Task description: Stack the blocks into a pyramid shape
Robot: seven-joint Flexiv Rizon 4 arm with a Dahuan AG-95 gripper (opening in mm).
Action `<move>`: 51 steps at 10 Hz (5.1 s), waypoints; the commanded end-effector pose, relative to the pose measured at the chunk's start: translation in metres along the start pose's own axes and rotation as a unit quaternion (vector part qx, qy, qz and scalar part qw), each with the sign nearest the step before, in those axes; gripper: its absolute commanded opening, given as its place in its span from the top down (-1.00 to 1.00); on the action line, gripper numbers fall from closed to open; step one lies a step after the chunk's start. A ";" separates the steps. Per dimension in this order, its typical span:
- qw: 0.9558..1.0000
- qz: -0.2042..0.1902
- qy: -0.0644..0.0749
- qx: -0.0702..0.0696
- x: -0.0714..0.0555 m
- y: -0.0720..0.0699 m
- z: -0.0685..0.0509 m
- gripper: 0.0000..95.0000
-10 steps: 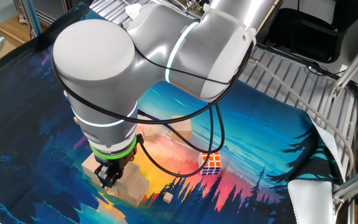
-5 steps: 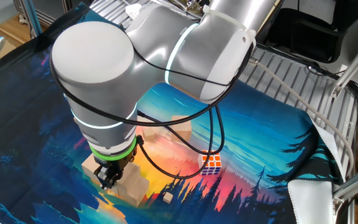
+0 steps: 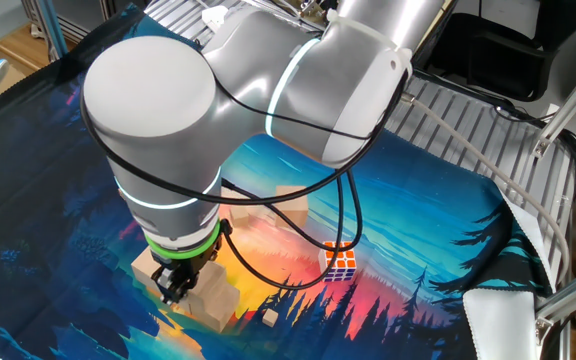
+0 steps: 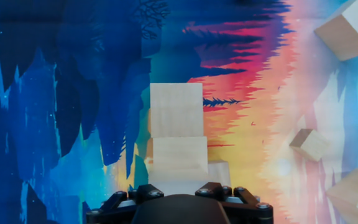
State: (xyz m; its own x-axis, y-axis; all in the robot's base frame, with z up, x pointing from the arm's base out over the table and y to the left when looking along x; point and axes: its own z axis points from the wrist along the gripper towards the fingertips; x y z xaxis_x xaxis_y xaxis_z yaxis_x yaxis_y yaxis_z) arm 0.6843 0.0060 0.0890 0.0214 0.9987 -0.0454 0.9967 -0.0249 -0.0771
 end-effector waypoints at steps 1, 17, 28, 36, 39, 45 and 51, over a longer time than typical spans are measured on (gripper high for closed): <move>1.000 -0.001 -0.002 0.005 0.000 -0.001 0.000 -0.60; 0.974 -0.204 0.099 0.019 -0.026 -0.046 -0.056 -0.60; 0.917 -0.392 0.067 0.013 -0.036 -0.078 -0.066 -0.20; 0.911 -0.405 0.071 0.003 -0.036 -0.078 -0.066 -0.20; 0.917 -0.393 0.065 -0.007 -0.036 -0.078 -0.066 -0.20; 0.914 -0.400 0.047 -0.044 -0.036 -0.078 -0.066 -0.20; 0.925 -0.378 0.023 -0.042 -0.037 -0.079 -0.069 -0.60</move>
State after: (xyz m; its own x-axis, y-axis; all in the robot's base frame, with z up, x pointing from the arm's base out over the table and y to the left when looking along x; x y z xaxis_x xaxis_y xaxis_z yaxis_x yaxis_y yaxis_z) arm 0.6093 -0.0256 0.1663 -0.6983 0.7158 0.0087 0.7154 0.6975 0.0409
